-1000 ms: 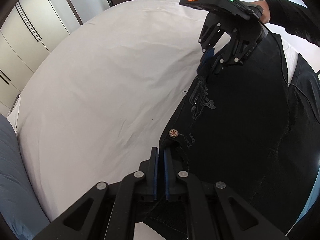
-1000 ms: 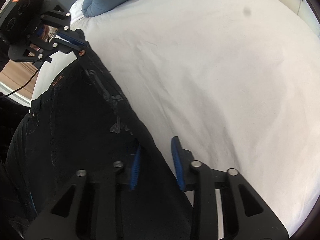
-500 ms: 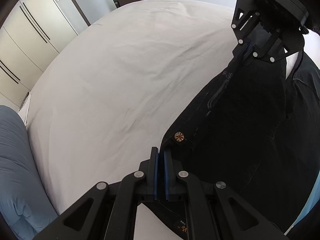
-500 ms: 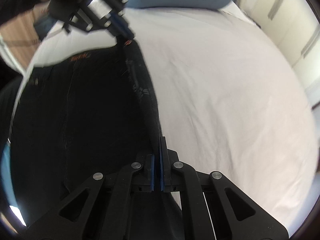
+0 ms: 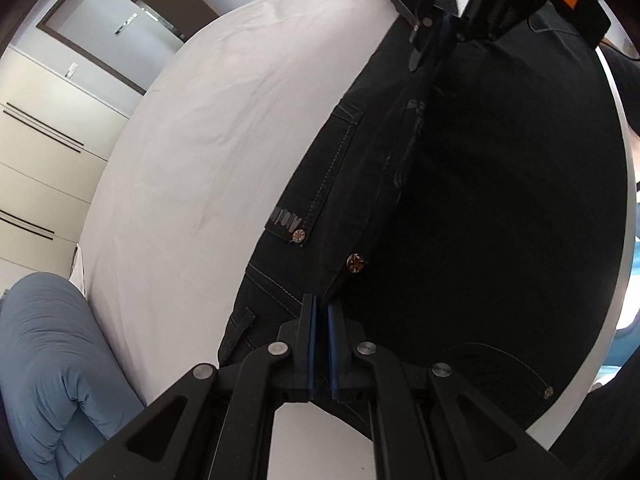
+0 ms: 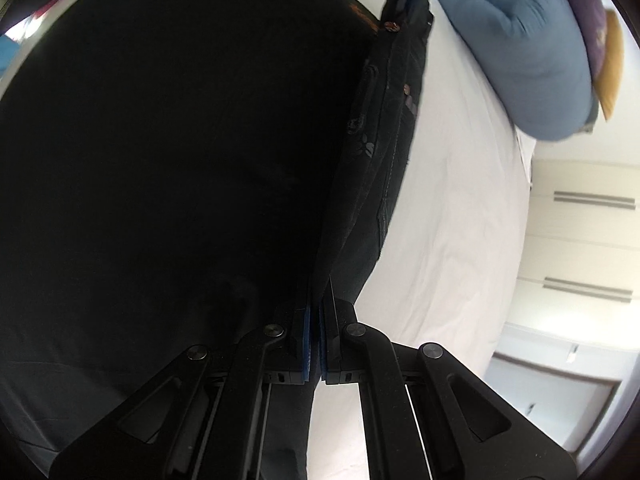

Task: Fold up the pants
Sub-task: 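Lift the jeans by the waistband with both grippers, hanging them up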

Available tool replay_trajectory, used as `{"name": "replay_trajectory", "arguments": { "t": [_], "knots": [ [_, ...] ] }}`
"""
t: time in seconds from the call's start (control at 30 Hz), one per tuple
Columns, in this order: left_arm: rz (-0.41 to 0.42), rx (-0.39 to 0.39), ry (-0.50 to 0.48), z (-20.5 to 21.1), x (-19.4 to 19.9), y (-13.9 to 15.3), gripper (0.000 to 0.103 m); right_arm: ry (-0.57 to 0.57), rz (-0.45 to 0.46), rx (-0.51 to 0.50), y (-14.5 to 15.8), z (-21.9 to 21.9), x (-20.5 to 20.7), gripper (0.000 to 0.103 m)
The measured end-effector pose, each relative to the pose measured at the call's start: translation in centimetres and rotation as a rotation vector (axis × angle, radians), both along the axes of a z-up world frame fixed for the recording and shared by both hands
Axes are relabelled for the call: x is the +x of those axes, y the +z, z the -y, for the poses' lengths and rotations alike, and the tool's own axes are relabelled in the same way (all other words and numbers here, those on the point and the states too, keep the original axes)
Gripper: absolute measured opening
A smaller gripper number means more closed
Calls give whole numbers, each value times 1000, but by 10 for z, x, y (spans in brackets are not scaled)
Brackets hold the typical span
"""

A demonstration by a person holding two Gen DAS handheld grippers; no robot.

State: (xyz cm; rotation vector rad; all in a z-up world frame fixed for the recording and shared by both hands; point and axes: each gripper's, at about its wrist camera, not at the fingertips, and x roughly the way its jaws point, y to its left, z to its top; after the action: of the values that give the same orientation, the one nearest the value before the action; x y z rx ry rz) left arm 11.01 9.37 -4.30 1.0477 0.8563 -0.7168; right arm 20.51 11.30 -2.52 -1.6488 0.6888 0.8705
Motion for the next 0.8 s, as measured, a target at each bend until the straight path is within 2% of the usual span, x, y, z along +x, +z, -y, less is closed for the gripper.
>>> {"name": "replay_trajectory", "arguments": {
  "t": [0.2, 0.33, 0.53, 0.63, 0.7, 0.8],
  "knots": [
    [-3, 16, -29, -5, -46, -9, 5, 118, 64, -72, -8, -10, -62, 1],
    [0, 90, -96, -2, -72, -26, 5, 190, 83, -111, -15, -21, -103, 2],
    [-21, 138, -153, 10, -79, -40, 5, 241, 69, -152, -37, -34, -141, 2],
    [-24, 163, -170, 11, -72, -45, 5, 252, 59, -147, -38, -29, -154, 2],
    [-19, 179, -180, 11, -73, -46, 5, 256, 55, -148, -38, -41, -171, 2],
    [-21, 188, -191, 10, -72, -48, 5, 272, 58, -153, -32, -21, -186, 2]
  ]
}}
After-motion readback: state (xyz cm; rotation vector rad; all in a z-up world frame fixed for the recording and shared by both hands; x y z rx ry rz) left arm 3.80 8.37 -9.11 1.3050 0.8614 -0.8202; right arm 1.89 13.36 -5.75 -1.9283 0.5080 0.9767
